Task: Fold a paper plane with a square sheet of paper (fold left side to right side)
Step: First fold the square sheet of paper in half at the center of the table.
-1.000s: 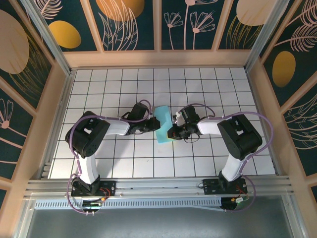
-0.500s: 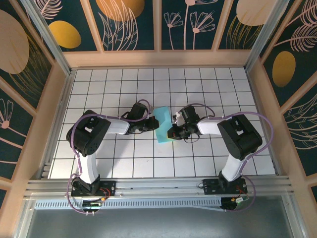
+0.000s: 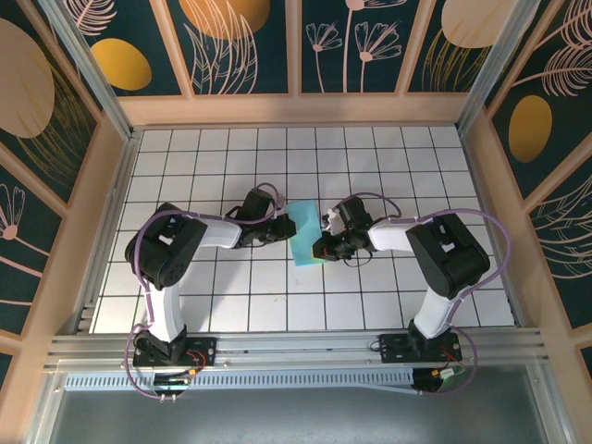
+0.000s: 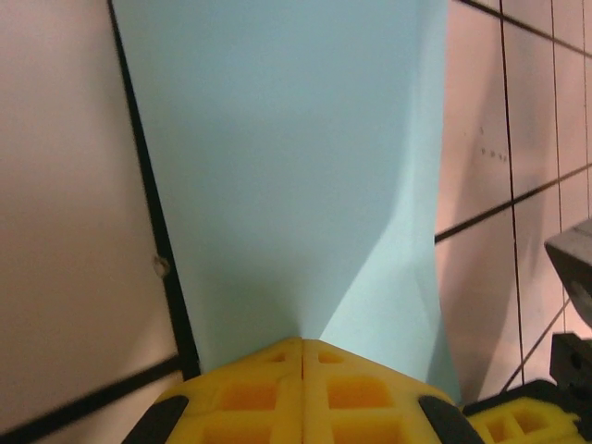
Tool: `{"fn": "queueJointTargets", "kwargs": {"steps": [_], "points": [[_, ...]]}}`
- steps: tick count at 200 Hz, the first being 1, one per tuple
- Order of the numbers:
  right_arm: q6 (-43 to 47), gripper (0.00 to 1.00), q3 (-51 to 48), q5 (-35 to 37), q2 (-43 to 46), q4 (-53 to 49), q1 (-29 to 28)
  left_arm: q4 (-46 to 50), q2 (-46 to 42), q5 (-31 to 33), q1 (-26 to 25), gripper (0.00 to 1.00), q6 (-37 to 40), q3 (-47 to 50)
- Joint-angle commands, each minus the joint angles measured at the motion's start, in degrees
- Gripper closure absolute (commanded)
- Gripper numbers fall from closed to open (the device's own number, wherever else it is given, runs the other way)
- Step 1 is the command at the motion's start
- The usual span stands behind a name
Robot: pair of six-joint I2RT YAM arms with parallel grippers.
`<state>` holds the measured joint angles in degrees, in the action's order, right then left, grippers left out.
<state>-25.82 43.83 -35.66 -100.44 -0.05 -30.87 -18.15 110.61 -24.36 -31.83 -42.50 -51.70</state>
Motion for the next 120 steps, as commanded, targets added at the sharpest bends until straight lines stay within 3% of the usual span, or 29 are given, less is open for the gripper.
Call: {"fn": "queueJointTargets", "kwargs": {"steps": [1, 120], "points": [[1.38, 1.00, -1.60, 8.41, -2.77, -6.27, -0.15, 0.83, 2.40, 4.31, 3.05, 0.93, 1.14, -1.86], [0.49, 1.00, -2.37, 7.94, -2.27, -5.30, -0.15, 6.42, 8.64, 6.21, 9.33, 0.94, 5.65, -12.14]]}}
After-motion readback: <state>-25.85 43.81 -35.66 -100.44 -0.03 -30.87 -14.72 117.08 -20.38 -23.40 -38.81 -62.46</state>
